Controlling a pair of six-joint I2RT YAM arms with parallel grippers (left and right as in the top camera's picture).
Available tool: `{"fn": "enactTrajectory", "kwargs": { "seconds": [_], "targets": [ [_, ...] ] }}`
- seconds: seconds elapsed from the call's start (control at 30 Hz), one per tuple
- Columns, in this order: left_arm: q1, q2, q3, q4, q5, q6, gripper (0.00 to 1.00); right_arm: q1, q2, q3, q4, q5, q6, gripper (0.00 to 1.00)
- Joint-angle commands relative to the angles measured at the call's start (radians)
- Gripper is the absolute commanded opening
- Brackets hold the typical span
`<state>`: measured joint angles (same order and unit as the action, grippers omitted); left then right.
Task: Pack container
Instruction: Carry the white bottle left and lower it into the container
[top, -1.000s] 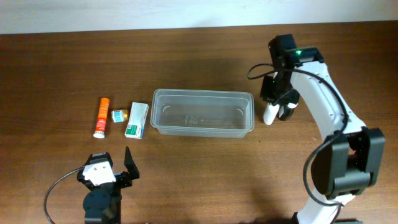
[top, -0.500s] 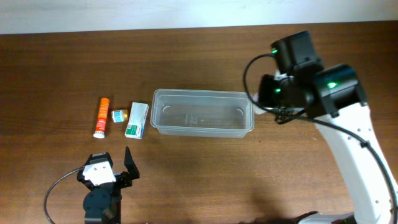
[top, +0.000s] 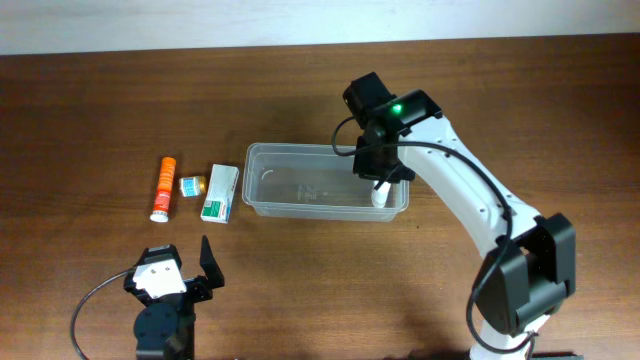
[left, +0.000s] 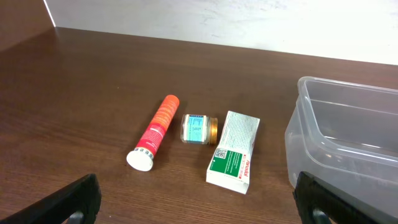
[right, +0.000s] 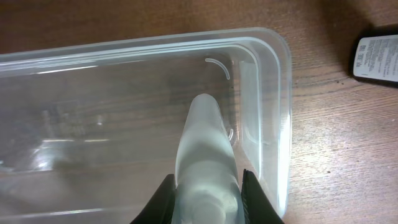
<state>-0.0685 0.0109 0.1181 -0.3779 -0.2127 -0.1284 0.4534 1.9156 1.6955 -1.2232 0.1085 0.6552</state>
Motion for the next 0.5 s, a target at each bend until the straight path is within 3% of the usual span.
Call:
{"fn": "enactTrajectory", "kwargs": {
  "seconds": [0.0,0.2,0.27,0.33,0.43,0.47],
  "targets": [
    [0.007,-0.005,-0.005,0.002,0.007,0.002,1.0,0.005,0.009,-0.023,-0.001,0.029,0.016,0.14],
    [0.007,-0.005,-0.005,0.002,0.007,0.002,1.0,0.005,0.009,-0.121,0.084,0.015,0.003,0.15],
    [0.007,-0.005,-0.005,0.003,0.007,0.002,1.0,0.005,0.009,-0.124,0.097,0.003,-0.019,0.2],
    [0.007,-0.005,-0.005,0.002,0.007,0.002,1.0,0.005,-0.002,-0.124,0.098,0.002,-0.019,0.32],
    [0.007,-0.005,-0.005,0.002,0.007,0.002,1.0,0.004,-0.08,-0.111,0.098,0.028,-0.019,0.81],
    [0.007,-0.005,-0.005,0.003,0.007,0.002,1.0,0.004,-0.113,-0.105,0.097,0.038,-0.019,0.86]
  ]
}}
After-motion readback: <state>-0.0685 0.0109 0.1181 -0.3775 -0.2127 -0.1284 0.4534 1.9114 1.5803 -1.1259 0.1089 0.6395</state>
